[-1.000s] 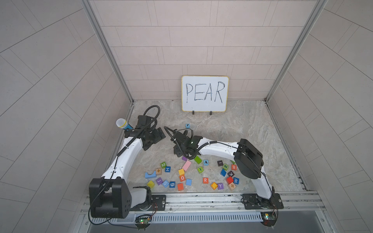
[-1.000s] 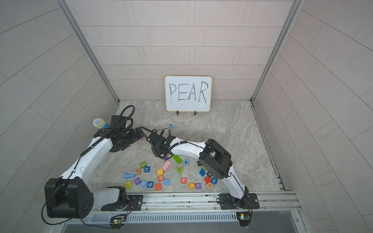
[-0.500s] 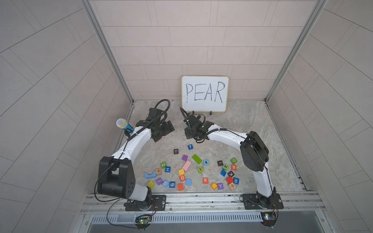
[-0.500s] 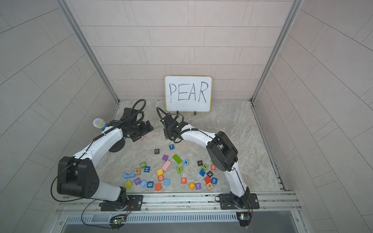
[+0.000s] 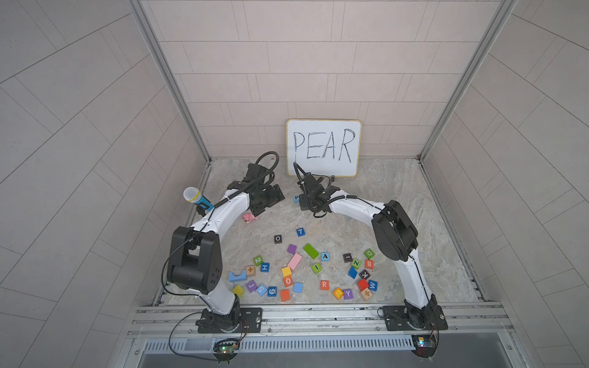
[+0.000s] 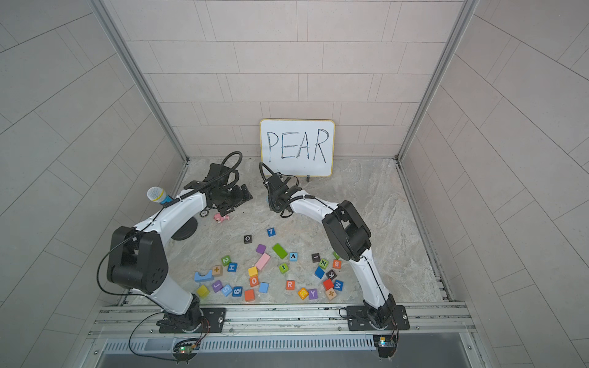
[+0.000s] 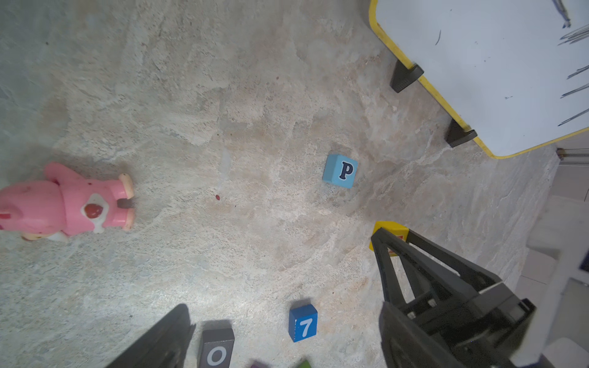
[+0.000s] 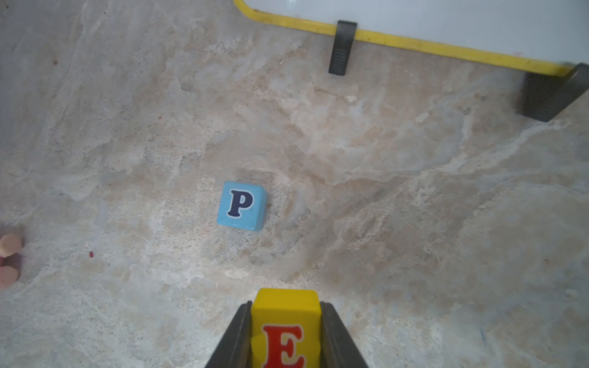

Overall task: Spell the uppercase word “pear” with letter blocks
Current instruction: Place the letter block at the center of the board.

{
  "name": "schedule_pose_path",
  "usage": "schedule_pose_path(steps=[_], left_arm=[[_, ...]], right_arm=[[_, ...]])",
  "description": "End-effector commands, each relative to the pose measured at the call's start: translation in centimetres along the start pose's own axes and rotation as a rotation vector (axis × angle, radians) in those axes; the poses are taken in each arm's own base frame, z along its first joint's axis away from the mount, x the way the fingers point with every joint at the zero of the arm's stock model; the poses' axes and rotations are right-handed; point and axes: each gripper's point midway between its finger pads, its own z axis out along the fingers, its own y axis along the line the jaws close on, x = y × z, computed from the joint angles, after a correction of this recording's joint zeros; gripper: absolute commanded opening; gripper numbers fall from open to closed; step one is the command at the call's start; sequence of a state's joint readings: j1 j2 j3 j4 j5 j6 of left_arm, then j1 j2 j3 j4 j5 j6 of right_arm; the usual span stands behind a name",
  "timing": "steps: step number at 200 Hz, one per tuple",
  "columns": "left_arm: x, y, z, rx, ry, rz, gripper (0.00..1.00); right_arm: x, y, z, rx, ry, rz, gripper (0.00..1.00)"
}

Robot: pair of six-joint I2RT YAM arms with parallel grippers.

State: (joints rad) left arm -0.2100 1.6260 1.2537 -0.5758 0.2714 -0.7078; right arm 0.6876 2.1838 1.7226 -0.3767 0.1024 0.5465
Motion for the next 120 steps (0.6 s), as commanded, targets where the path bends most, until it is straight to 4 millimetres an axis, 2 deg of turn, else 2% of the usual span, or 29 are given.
schedule_pose_path(steps=[1,66,120], left_arm=[[-0.6,-1.0,-0.3,0.027,-0.014,-0.003,0.96],[-0.3,-0.4,-0.2,0.005,-0.008,0.009,0.96],[-0.3,-0.2,0.4,0.001,-0.001,0.010,0.96]], right_arm=[[-1.2,-0.4,0.8,0.034,-0.055,0.057,0.33],[-1.0,-1.5,3.4,0.069,-0.050,0.087,0.33],[-1.1,-2.3,4.7,0.084,-0.049,0.103,0.33]])
